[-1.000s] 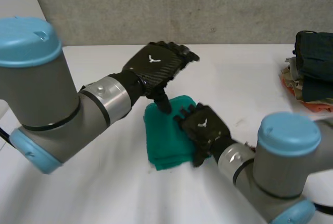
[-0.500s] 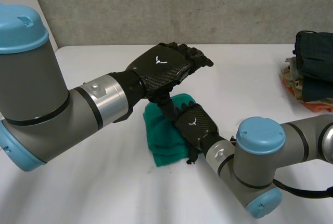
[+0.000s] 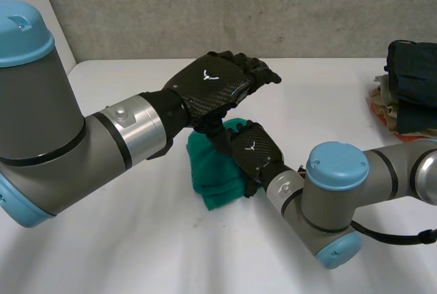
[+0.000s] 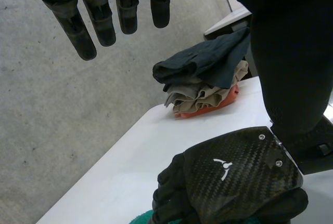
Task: Fold the laundry.
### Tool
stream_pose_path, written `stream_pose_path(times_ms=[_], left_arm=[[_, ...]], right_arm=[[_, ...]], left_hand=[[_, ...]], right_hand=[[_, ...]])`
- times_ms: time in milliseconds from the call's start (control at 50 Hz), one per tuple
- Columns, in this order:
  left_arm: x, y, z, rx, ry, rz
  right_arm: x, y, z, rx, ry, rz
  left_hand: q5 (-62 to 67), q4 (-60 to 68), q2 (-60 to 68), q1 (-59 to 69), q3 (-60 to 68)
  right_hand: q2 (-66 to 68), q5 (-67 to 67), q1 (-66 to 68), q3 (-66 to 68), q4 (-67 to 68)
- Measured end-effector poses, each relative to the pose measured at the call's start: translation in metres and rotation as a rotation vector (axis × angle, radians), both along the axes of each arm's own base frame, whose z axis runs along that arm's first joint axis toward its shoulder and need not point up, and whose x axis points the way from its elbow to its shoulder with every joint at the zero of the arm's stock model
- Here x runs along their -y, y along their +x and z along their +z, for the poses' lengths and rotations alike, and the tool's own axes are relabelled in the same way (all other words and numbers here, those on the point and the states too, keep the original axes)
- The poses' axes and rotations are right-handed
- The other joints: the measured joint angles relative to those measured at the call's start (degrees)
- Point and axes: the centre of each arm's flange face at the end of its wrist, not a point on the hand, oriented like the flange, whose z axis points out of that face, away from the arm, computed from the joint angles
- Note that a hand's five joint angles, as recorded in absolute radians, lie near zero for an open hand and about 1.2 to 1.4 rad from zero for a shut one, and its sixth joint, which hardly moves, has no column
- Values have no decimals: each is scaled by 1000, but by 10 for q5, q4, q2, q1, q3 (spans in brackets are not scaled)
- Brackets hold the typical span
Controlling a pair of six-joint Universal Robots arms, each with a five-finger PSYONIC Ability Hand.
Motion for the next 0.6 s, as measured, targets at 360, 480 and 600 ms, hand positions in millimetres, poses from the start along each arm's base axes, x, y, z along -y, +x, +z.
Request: stream_pose_path(times_ms=[360, 480, 600], left_arm=[[-1, 6, 10, -12, -21, 16], [2, 19, 24, -32, -55, 54], [8, 32, 38, -55, -89, 96]], right_arm=[[37, 14, 29, 132, -114, -24], [75, -2, 70, 214, -214, -62], [113, -24, 111, 266, -331, -93]], left_hand=[[0, 0, 0, 0, 0], [0, 0, 0, 0, 0], [0, 0, 0, 0, 0]], right_hand=[[486, 452, 365, 465, 486], [486, 455, 365, 465, 486], [486, 456, 365, 467, 486]])
